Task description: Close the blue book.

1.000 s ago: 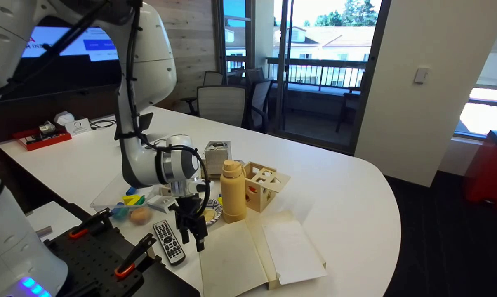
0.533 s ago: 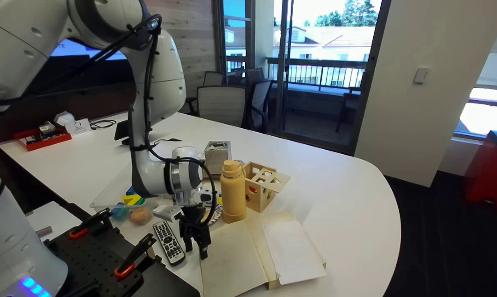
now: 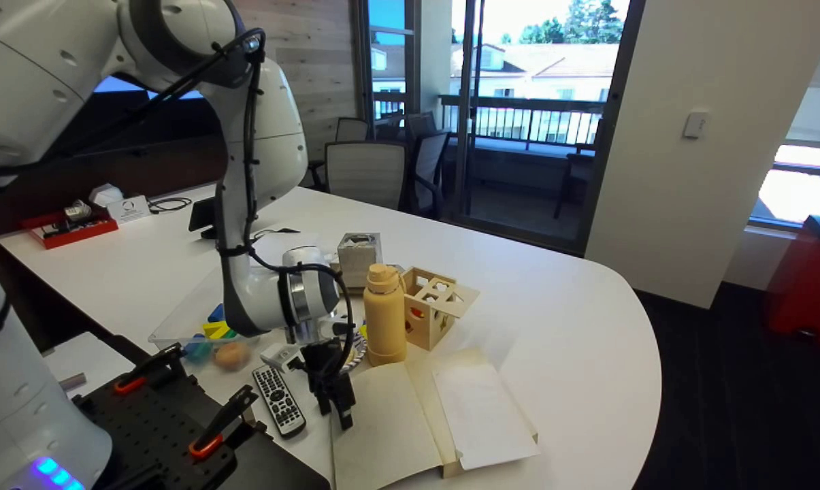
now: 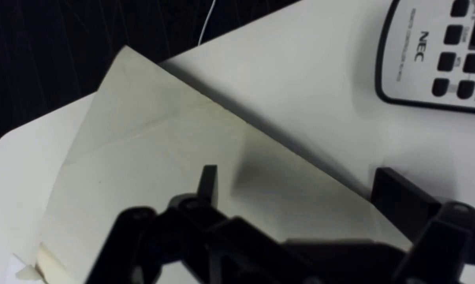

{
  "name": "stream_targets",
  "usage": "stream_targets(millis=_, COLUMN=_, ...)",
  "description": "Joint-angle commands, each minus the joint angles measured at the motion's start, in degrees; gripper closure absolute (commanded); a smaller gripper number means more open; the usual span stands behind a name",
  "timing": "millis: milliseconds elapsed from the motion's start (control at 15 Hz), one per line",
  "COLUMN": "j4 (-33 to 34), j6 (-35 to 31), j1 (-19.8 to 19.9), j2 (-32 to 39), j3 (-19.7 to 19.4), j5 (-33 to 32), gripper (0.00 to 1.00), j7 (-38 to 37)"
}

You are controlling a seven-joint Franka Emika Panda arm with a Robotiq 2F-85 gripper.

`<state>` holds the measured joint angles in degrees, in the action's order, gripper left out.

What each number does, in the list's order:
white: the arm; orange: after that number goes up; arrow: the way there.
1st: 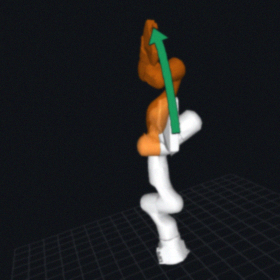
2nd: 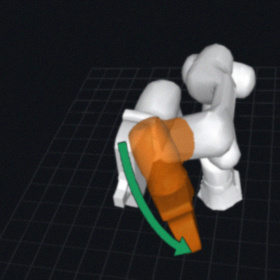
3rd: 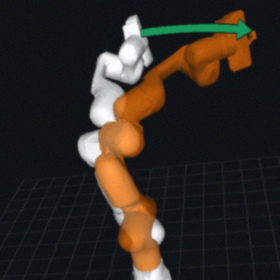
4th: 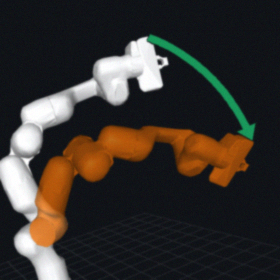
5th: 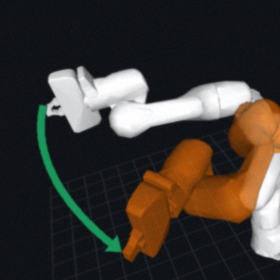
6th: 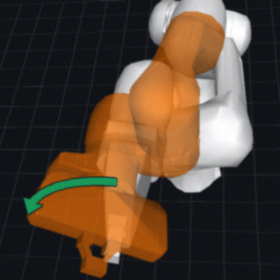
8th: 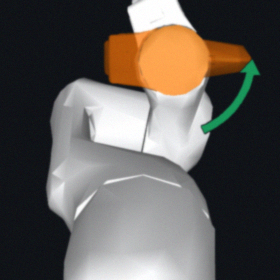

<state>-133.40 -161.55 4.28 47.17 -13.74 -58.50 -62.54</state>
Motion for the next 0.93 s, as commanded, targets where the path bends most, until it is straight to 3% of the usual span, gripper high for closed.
stream_targets(millis=0, j4=1.6, j6=-2.8, j1=-3.2, j2=2.2, j3=-3.2, j5=-3.2, gripper=0.00, j7=-6.1)
stream_targets(millis=400, j4=2.5, j6=-6.9, j1=-4.9, j2=3.8, j3=-5.6, j5=-5.0, gripper=0.00, j7=-10.7)
stream_targets(millis=867, j4=3.6, j6=-9.6, j1=-8.9, j2=1.9, j3=-11.5, j5=-8.1, gripper=0.00, j7=-14.3)
